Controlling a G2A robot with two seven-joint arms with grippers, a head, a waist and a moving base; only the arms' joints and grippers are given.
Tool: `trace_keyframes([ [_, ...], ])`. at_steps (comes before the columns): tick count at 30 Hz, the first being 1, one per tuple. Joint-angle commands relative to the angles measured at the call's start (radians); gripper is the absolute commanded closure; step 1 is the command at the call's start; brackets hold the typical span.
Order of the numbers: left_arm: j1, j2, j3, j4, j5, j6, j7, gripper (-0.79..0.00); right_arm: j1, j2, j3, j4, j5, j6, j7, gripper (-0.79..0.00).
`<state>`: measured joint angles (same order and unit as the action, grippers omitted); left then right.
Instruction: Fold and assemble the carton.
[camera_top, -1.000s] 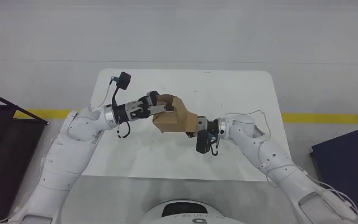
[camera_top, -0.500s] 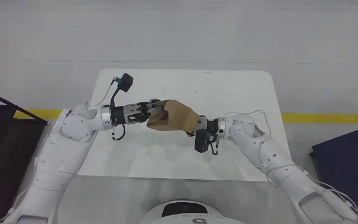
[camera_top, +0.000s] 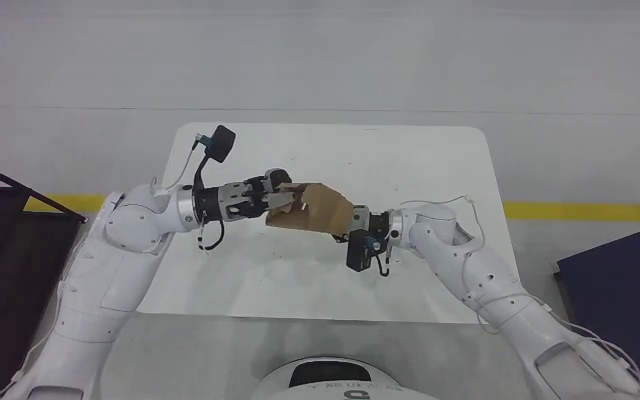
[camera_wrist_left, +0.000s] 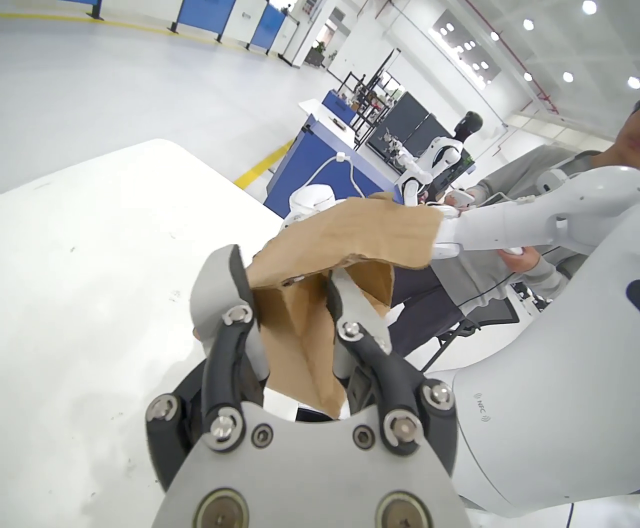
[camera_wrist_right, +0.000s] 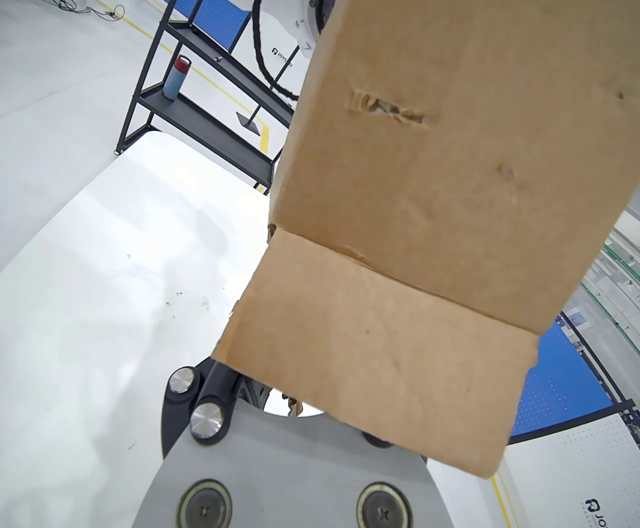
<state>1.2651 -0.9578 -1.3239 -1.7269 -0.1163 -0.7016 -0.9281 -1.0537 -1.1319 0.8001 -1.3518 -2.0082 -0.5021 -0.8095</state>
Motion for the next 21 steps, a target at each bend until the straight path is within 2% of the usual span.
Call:
trace_keyframes([
  [1, -0.006, 0.0, 0.002, -0.003, 0.006, -0.004, 0.007, -0.785, 0.001, 0.0, 0.0, -0.001, -0.001, 0.0, 0.001, 0.0],
  [7, -0.021, -0.002, 0.017, -0.02, 0.008, -0.004, 0.028, -0.785, 0.005, 0.001, -0.001, -0.005, -0.008, -0.004, 0.015, 0.0],
  [15, -0.048, -0.005, 0.048, -0.051, 0.015, 0.05, 0.04, -0.785, 0.012, 0.001, -0.009, -0.02, -0.035, -0.011, 0.072, 0.0],
  [21, -0.061, -0.002, 0.035, -0.071, 0.14, 0.094, 0.065, -0.785, 0.007, 0.003, -0.002, -0.035, -0.034, -0.005, 0.104, 0.0],
])
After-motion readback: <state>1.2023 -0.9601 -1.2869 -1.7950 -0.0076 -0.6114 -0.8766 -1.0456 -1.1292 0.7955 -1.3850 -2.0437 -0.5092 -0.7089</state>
